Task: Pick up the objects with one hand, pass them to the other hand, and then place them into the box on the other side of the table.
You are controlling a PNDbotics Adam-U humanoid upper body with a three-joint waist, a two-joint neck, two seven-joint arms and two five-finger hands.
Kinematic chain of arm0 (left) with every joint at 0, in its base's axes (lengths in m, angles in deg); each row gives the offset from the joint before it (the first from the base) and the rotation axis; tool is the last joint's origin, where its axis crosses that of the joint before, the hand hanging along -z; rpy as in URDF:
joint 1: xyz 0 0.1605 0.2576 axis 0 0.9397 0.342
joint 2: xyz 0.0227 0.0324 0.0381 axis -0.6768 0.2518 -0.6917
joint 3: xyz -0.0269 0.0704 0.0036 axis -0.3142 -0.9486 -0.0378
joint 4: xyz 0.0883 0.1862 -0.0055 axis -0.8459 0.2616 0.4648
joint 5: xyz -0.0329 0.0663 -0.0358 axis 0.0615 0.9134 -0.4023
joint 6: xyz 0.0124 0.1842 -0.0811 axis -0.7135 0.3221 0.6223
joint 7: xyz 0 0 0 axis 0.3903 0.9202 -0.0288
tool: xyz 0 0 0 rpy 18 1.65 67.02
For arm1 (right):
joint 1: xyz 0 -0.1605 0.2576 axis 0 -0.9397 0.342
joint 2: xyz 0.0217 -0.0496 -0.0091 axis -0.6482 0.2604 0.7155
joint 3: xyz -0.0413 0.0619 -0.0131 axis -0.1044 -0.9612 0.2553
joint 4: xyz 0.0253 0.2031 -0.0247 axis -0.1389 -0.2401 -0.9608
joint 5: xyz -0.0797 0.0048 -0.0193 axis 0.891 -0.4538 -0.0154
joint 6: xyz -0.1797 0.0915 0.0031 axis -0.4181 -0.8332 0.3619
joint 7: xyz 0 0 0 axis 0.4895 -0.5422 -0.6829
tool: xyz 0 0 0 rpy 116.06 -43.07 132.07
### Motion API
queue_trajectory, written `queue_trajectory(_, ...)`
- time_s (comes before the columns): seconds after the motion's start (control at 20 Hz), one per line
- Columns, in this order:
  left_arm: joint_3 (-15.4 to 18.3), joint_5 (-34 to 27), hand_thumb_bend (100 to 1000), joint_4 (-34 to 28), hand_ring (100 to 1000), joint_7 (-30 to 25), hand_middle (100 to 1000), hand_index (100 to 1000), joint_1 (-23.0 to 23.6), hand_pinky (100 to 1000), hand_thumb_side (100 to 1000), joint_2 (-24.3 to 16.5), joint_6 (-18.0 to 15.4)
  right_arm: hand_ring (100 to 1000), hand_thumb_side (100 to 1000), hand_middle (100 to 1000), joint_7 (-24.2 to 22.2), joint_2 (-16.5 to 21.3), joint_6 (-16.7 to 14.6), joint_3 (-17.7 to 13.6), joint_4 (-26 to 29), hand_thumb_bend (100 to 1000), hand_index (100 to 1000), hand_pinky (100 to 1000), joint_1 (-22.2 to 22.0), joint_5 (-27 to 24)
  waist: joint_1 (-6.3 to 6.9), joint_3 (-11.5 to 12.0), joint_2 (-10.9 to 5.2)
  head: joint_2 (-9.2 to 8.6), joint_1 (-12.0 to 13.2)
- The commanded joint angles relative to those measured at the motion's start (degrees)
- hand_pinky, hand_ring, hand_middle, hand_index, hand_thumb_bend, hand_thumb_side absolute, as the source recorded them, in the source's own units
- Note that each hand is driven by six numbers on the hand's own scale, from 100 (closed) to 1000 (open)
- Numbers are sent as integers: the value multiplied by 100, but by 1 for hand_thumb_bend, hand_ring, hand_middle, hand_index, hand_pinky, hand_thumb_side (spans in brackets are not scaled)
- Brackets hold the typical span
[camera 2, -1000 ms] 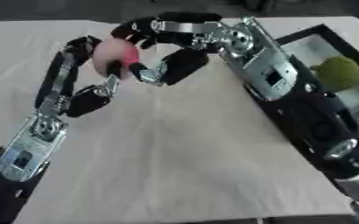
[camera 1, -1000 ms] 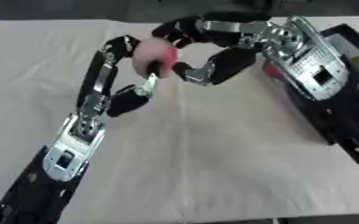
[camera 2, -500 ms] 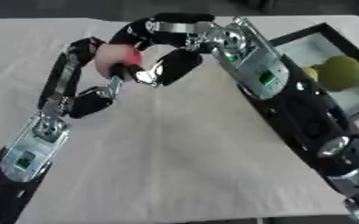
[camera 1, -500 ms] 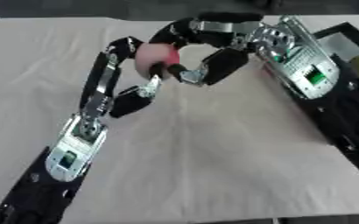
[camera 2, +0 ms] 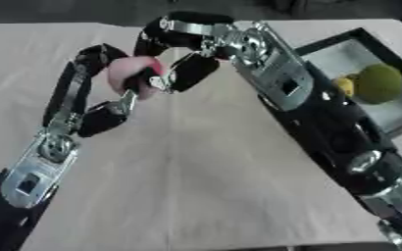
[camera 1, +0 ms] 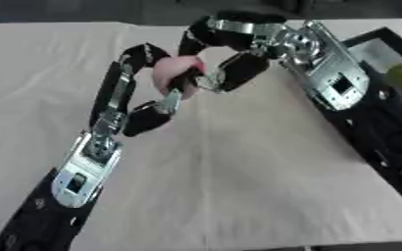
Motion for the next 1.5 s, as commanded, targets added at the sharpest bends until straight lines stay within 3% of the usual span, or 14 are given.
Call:
queue_trajectory(0.05,-23,-75,100,-159,648,111,577,621,-152,693,247,56,-189,678,100,409,62,24,-43,25,-41,100,504,861,95,64,6,1,-88,-52,-42)
queue_trajectory(0.2,-40,-102,107,-146,642,194,574,623,-154,690,229,59,-322,666,100,394,105,18,33,15,-87,100,480,853,73,-16,7,-7,-87,-41,-42)
queue_trajectory(0.25,-43,-98,148,-131,643,213,576,628,-154,690,223,57,-340,667,100,393,114,22,68,5,-88,100,476,853,66,-70,9,-9,-87,-39,-39)
queue_trajectory(0.3,-44,-88,225,-114,645,225,581,639,-152,691,211,54,-344,667,100,392,118,28,101,-15,-92,100,472,853,57,-133,11,-12,-88,-35,-38)
queue_trajectory(0.35,-47,-76,371,-94,658,224,597,667,-147,699,202,48,-335,665,100,391,119,36,128,-40,-94,100,468,852,49,-194,13,-15,-89,-29,-39)
queue_trajectory(0.45,-54,-32,560,-46,695,158,642,736,-130,716,237,22,-276,666,100,394,126,73,146,-90,-68,100,471,853,37,-283,21,-23,-94,-15,-35)
queue_trajectory(0.5,-51,13,711,-20,725,101,685,799,-119,730,304,1,-219,667,100,396,139,98,141,-118,-41,100,473,855,28,-316,25,-28,-99,-9,-31)
queue_trajectory(0.55,-41,71,782,2,738,41,703,828,-110,735,337,-15,-151,668,100,397,157,123,137,-146,-13,100,474,856,17,-348,29,-33,-103,-4,-25)
queue_trajectory(0.7,3,181,868,41,755,-29,723,869,-73,743,377,-66,27,670,100,400,273,216,142,-252,89,100,477,858,-22,-465,44,-57,-123,13,6)
queue_trajectory(0.9,42,232,929,37,759,0,728,876,-17,746,429,-168,172,672,100,403,436,392,185,-393,225,100,480,860,-118,-626,74,-97,-157,32,41)
queue_trajectory(1.1,89,229,928,17,758,93,725,876,54,743,435,-294,299,673,100,405,598,626,259,-552,378,100,483,861,-271,-792,114,-149,-193,41,97)
queue_trajectory(1.3,155,151,865,-7,755,157,718,854,155,741,435,-469,413,675,100,408,807,975,348,-799,579,100,488,861,-533,-993,156,-204,-230,56,94)
queue_trajectory(1.5,224,-15,810,-52,750,173,709,827,289,738,444,-747,605,677,100,413,1197,1547,415,-1245,736,100,499,863,-1005,-1191,194,-243,-252,51,56)
